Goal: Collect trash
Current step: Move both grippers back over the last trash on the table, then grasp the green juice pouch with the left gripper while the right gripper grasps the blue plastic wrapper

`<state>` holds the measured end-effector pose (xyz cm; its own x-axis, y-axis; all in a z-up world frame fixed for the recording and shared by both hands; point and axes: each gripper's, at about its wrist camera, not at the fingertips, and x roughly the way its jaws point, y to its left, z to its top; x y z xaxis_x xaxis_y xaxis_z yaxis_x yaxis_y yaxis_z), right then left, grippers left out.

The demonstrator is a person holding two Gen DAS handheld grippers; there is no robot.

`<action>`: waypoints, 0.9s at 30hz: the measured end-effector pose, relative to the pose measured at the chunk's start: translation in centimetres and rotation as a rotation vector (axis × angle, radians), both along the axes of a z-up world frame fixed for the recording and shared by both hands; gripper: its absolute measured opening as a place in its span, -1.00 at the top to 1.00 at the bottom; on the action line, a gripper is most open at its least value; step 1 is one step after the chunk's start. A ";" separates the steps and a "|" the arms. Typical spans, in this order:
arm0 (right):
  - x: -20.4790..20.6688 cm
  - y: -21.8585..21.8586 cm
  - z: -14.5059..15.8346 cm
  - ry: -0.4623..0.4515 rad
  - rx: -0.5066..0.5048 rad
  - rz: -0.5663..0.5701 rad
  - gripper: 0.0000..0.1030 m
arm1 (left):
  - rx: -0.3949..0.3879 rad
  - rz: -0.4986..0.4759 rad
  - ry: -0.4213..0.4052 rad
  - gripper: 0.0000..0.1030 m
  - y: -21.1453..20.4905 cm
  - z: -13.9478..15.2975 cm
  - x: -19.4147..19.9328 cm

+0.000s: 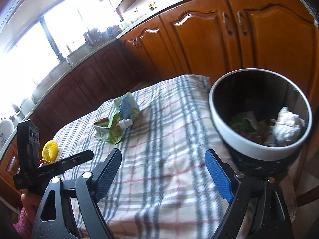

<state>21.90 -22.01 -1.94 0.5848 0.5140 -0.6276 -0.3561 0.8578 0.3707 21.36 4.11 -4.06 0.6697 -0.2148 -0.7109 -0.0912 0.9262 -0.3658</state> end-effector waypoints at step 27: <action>7.3 5.1 0.2 0.020 0.030 0.022 -0.66 | -0.119 0.001 0.072 0.87 5.0 -1.4 8.3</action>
